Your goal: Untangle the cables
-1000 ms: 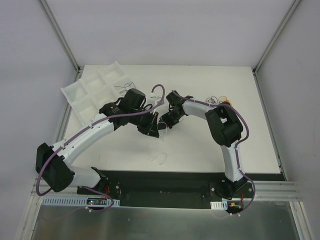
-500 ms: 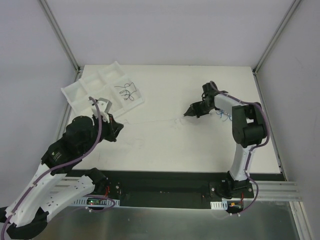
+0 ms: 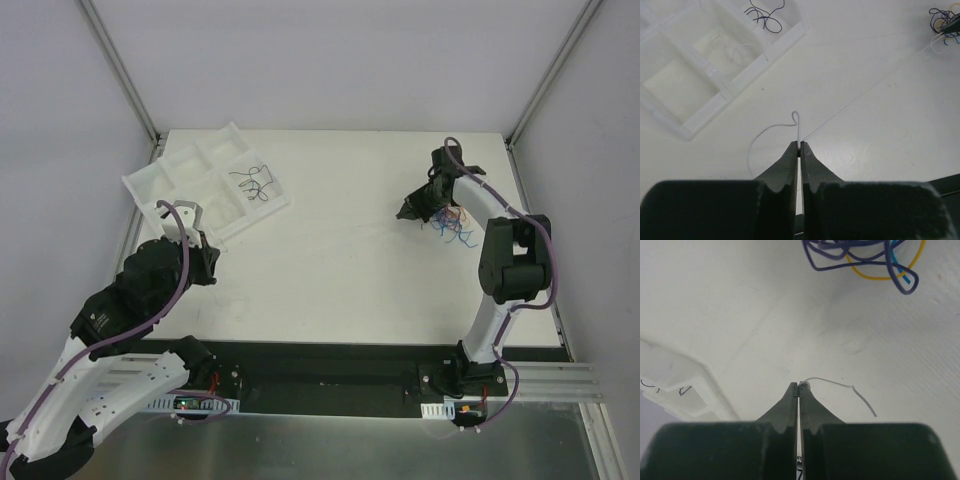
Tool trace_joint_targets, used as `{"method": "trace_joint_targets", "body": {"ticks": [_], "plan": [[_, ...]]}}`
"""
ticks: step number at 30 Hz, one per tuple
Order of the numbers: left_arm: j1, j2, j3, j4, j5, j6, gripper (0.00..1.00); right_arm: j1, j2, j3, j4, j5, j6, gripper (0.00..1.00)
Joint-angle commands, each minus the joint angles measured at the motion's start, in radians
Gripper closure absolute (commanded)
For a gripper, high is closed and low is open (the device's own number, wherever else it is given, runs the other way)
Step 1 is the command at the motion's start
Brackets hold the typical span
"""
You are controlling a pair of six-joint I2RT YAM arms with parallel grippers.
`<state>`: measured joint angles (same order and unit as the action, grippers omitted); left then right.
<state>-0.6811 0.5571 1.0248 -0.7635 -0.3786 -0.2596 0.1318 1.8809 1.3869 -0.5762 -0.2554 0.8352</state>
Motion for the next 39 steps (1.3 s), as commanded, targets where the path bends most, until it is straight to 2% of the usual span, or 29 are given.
{"method": "trace_joint_targets", "body": {"ticks": [1, 3, 5, 7, 8, 11, 15, 17, 21, 25, 33, 39], "plan": [[0.002, -0.014, 0.058, -0.056, -0.149, 0.006, 1.00, -0.032, -0.086, 0.095, -0.085, 0.249, -0.244, 1.00], [0.002, 0.000, 0.079, -0.045, -0.164, 0.014, 1.00, -0.031, -0.094, 0.110, -0.083, 0.201, -0.298, 1.00], [0.002, 0.056, 0.109, -0.004, -0.114, 0.031, 1.00, -0.009, -0.082, 0.122, -0.070, 0.044, -0.338, 0.95], [0.002, 0.136, 0.141, 0.045, -0.025, 0.028, 1.00, 0.043, -0.060, 0.136, -0.100, -0.057, -0.392, 0.83], [0.002, 0.185, 0.161, 0.062, 0.012, 0.008, 1.00, 0.076, -0.062, 0.132, -0.111, -0.074, -0.419, 0.70], [0.002, 0.305, 0.218, 0.134, 0.124, -0.039, 1.00, 0.140, -0.135, 0.069, -0.117, -0.093, -0.475, 0.46], [0.002, 0.415, 0.277, 0.193, 0.207, -0.044, 1.00, 0.138, -0.244, -0.041, -0.068, -0.169, -0.517, 0.31], [0.003, 0.463, 0.319, 0.194, 0.228, -0.043, 1.00, 0.141, -0.272, -0.054, -0.088, -0.217, -0.557, 0.29], [0.006, 0.541, 0.353, 0.199, 0.244, -0.067, 1.00, 0.141, -0.307, -0.069, -0.165, -0.190, -0.616, 0.29], [0.035, 0.605, 0.337, 0.199, 0.289, -0.131, 1.00, 0.143, -0.339, -0.115, -0.156, -0.194, -0.616, 0.29], [0.120, 0.636, 0.175, 0.196, 0.377, -0.223, 1.00, 0.141, -0.345, -0.172, -0.123, -0.219, -0.613, 0.29], [0.202, 0.690, 0.054, 0.184, 0.423, -0.291, 1.00, 0.178, -0.332, -0.137, -0.158, -0.251, -0.639, 0.29]]}}
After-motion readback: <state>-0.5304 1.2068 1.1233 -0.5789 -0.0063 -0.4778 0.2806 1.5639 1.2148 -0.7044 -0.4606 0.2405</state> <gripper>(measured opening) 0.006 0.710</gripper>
